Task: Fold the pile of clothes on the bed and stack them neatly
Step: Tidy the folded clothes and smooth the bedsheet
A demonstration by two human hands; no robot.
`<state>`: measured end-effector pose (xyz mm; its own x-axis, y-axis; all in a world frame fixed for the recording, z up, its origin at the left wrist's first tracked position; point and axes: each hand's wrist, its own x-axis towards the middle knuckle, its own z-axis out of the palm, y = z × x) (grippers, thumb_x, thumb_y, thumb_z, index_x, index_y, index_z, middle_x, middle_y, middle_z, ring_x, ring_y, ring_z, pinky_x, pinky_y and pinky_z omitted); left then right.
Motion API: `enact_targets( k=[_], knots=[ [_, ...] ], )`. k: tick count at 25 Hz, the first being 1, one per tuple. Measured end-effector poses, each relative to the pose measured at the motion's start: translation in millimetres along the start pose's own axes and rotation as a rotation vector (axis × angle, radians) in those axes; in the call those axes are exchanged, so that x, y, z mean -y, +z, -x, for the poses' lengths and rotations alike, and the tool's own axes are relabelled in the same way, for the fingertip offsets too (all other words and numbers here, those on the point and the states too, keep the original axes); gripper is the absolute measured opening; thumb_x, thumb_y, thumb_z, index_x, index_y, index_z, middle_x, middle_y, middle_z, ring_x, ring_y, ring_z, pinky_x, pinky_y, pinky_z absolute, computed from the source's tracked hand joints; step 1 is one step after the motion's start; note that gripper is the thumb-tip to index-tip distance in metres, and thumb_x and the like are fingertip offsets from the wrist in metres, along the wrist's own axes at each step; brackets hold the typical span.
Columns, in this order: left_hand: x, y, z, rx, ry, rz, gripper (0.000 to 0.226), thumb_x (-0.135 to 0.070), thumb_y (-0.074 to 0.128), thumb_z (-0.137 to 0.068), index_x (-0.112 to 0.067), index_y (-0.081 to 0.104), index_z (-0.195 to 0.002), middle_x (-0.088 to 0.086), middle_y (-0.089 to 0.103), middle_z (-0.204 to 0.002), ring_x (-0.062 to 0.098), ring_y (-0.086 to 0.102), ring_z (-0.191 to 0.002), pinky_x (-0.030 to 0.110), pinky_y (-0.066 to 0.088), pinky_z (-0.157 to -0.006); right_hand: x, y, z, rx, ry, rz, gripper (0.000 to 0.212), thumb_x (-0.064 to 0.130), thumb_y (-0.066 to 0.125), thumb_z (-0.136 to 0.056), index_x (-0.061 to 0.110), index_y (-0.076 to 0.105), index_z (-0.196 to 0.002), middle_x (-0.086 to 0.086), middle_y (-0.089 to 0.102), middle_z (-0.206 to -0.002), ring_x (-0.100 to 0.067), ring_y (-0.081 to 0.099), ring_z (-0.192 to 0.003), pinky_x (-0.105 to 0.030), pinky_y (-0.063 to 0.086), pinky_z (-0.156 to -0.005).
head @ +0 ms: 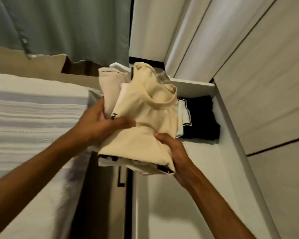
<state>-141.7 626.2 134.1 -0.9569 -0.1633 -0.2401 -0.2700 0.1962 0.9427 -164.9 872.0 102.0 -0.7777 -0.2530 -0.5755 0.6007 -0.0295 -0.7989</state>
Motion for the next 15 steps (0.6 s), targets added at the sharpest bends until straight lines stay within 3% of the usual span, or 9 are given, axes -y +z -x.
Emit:
enact_targets(
  k=[3, 6, 8, 10, 12, 15],
  knots=[
    [-16, 97, -72, 0.3, -0.002, -0.118, 0.087, -0.051, 0.092, -0.068, -0.042, 0.043, -0.139, -0.016, 0.063, -0.115, 0.007, 0.063, -0.1, 0.026, 0.054, -0.079, -16, -86, -11, -0.132, 0.081, -0.291, 0.046, 0.022, 0.073, -0.086, 0.013, 0.068, -0.131, -0.014, 0.074, -0.124, -0.037, 0.069, -0.118, -0.058, 0.049, -0.109],
    [-7, 204, -147, 0.619, -0.031, -0.354, 0.098, -0.054, 0.094, -0.061, -0.04, 0.043, -0.145, -0.011, 0.064, -0.129, 0.016, 0.063, -0.116, 0.04, 0.056, -0.101, -58, -160, -26, -0.309, 0.207, -0.488, 0.043, 0.021, 0.073, -0.087, 0.019, 0.069, -0.129, -0.011, 0.075, -0.122, -0.038, 0.069, -0.116, -0.053, 0.06, -0.088],
    [15, 275, -187, 0.782, -0.072, -0.554, 0.098, -0.042, 0.094, -0.068, -0.029, 0.043, -0.15, -0.007, 0.06, -0.139, 0.019, 0.059, -0.124, 0.04, 0.05, -0.109, -93, -189, -37, -0.396, 0.295, -0.641, 0.039, 0.02, 0.072, -0.089, 0.014, 0.068, -0.127, -0.019, 0.074, -0.12, -0.043, 0.069, -0.112, -0.057, 0.059, -0.086],
    [39, 352, -211, 0.862, -0.036, -0.812, 0.083, -0.039, 0.09, -0.077, -0.017, 0.047, -0.145, 0.001, 0.061, -0.137, 0.023, 0.06, -0.121, 0.04, 0.052, -0.104, -119, -209, -48, -0.467, 0.366, -0.754, 0.032, 0.018, 0.068, -0.094, 0.001, 0.068, -0.121, -0.028, 0.072, -0.112, -0.047, 0.068, -0.105, -0.062, 0.053, -0.098],
    [57, 421, -221, 0.883, 0.068, -1.017, 0.072, -0.044, 0.083, -0.083, -0.014, 0.051, -0.139, 0.005, 0.062, -0.13, 0.026, 0.061, -0.114, 0.042, 0.053, -0.1, -138, -233, -61, -0.553, 0.388, -0.899, 0.027, 0.019, 0.058, -0.101, -0.005, 0.066, -0.112, -0.025, 0.069, -0.104, -0.043, 0.064, -0.098, -0.056, 0.052, -0.097],
    [63, 472, -235, 0.891, 0.072, -1.019, 0.072, -0.043, 0.078, -0.089, -0.019, 0.043, -0.148, 0.004, 0.058, -0.133, 0.027, 0.06, -0.115, 0.043, 0.055, -0.099, -149, -268, -86, -0.569, 0.325, -0.894, 0.029, 0.027, 0.055, -0.105, 0.003, 0.064, -0.119, -0.018, 0.067, -0.11, -0.036, 0.065, -0.102, -0.047, 0.057, -0.092]
  ],
)
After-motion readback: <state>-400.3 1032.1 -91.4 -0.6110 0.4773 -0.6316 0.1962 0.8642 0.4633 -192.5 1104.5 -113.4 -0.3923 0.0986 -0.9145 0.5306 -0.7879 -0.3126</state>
